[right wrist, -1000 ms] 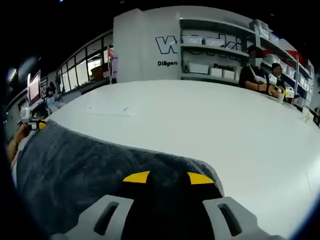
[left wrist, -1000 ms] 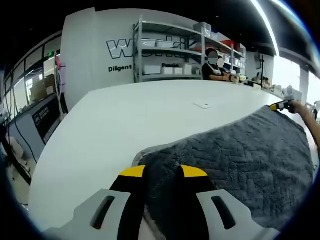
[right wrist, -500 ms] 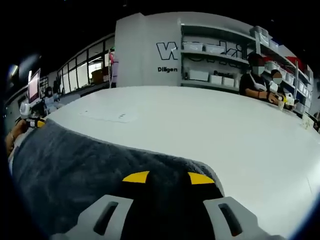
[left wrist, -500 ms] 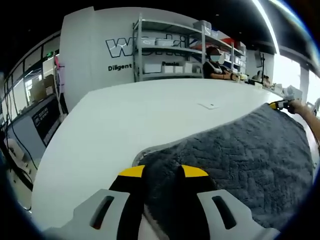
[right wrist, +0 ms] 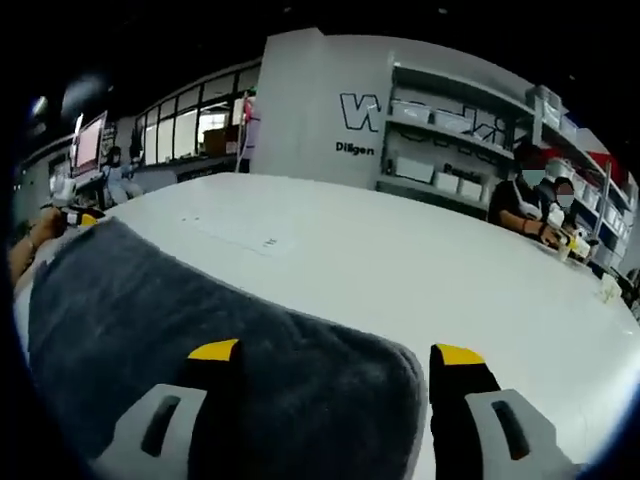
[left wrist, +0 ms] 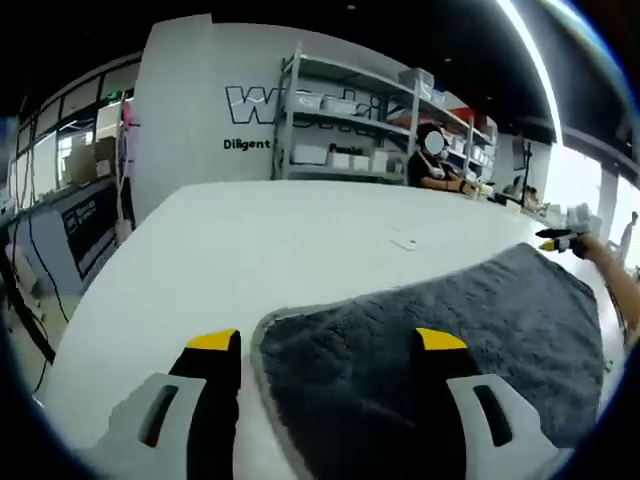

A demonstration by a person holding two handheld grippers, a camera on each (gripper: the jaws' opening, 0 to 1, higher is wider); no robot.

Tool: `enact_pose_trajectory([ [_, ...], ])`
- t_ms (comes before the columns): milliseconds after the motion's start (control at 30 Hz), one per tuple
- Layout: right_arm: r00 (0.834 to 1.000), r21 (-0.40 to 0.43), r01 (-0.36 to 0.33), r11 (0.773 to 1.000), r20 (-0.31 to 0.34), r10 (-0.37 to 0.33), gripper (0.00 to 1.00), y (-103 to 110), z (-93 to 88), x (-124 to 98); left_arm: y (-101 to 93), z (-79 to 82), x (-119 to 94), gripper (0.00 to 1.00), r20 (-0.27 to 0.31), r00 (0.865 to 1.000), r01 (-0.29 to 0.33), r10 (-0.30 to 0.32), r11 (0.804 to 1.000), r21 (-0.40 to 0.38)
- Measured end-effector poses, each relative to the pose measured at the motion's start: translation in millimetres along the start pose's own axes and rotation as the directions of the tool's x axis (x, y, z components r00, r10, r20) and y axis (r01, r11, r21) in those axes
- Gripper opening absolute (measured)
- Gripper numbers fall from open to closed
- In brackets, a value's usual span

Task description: Fold the towel on the table until its edges align and the towel forms a compact rectangular stack.

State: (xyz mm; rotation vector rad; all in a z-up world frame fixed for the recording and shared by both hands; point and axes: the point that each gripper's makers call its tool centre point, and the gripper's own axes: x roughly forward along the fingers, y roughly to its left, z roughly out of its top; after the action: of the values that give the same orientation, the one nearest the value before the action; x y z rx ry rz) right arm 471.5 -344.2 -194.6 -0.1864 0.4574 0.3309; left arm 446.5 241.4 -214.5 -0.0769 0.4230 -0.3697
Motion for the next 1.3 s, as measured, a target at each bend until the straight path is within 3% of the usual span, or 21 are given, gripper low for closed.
enact_pose_trajectory([
  [67, 1.0, -0.002, 0.005, 1.0, -0.024, -0.005, 0.84, -2, -3.4, -11, -8.2, -1.2, -9, 0.68, 0.015, 1.0, 0.0, 0.0, 0.999, 0.051],
  [133, 0.998, -0.037, -0.019, 0.999, -0.061, 0.017, 0.92, 2, -11.2, -24, -18.1, -10.1, -19, 0.72, -0.015, 1.0, 0.0, 0.002, 0.991, 0.134],
  [200, 0.996, -0.058, -0.041, 0.997, -0.079, 0.036, 0.97, 7, -18.8, -38, -33.4, -14.3, -31, 0.78, -0.02, 1.0, 0.025, -0.023, 0.992, 0.125],
  [233, 0.995, -0.063, -0.055, 0.997, -0.083, 0.05, 0.99, 9, -21.9, -44, -25.0, -4.5, -27, 0.81, -0.014, 0.999, 0.052, -0.051, 0.992, 0.118],
  [267, 0.994, -0.062, -0.078, 0.995, -0.082, 0.073, 0.99, 14, -24.6, -51, -31.7, -2.0, -33, 0.82, -0.004, 0.997, 0.079, -0.079, 0.991, 0.109],
  [333, 0.99, -0.056, -0.13, 0.99, -0.068, 0.126, 0.99, 21, -26.1, -63, -33.6, 10.8, -42, 0.83, 0.049, 0.994, 0.087, -0.093, 0.99, 0.112],
  [467, 0.983, -0.07, -0.179, 0.981, -0.043, 0.177, 0.99, 29, -28.7, -89, -48.4, 10.7, -61, 0.91, 0.015, 0.993, 0.116, -0.119, 0.984, 0.132],
  [567, 0.982, -0.091, -0.19, 0.978, -0.039, 0.187, 0.99, 31, -31.1, -102, -64.7, 7.8, -74, 0.94, -0.006, 0.986, 0.168, -0.169, 0.972, 0.165],
  [667, 0.974, -0.092, -0.228, 0.969, -0.024, 0.227, 0.99, 38, -34.6, -115, -72.6, 6.5, -84, 0.96, -0.004, 0.979, 0.201, -0.202, 0.968, 0.151],
  [800, 0.964, -0.082, -0.264, 0.961, -0.012, 0.264, 0.99, 49, -44.9, -132, -80.7, -2.9, -99, 0.99, -0.009, 0.977, 0.212, -0.214, 0.961, 0.177],
  [933, 0.958, -0.134, -0.287, 0.948, -0.041, 0.284, 0.99, 62, -61.8, -149, -93.0, -14.8, -121, 0.97, -0.024, 0.976, 0.218, -0.219, 0.95, 0.223],
  [1033, 0.947, -0.116, -0.32, 0.94, -0.007, 0.322, 0.99, 66, -64.0, -159, -96.2, -17.5, -136, 0.94, -0.027, 0.976, 0.215, -0.215, 0.948, 0.236],
  [1200, 0.925, -0.143, -0.378, 0.915, -0.009, 0.381, 0.86, 75, -79.8, -177, -103.4, -28.8, -161, 0.91, -0.055, 0.974, 0.227, -0.22, 0.943, 0.242],
  [1300, 0.906, -0.19, -0.42, 0.888, -0.037, 0.421, 0.79, 87, -90.2, -186, -108.6, -44.7, -172, 0.86, -0.097, 0.968, 0.25, -0.232, 0.927, 0.281],
])
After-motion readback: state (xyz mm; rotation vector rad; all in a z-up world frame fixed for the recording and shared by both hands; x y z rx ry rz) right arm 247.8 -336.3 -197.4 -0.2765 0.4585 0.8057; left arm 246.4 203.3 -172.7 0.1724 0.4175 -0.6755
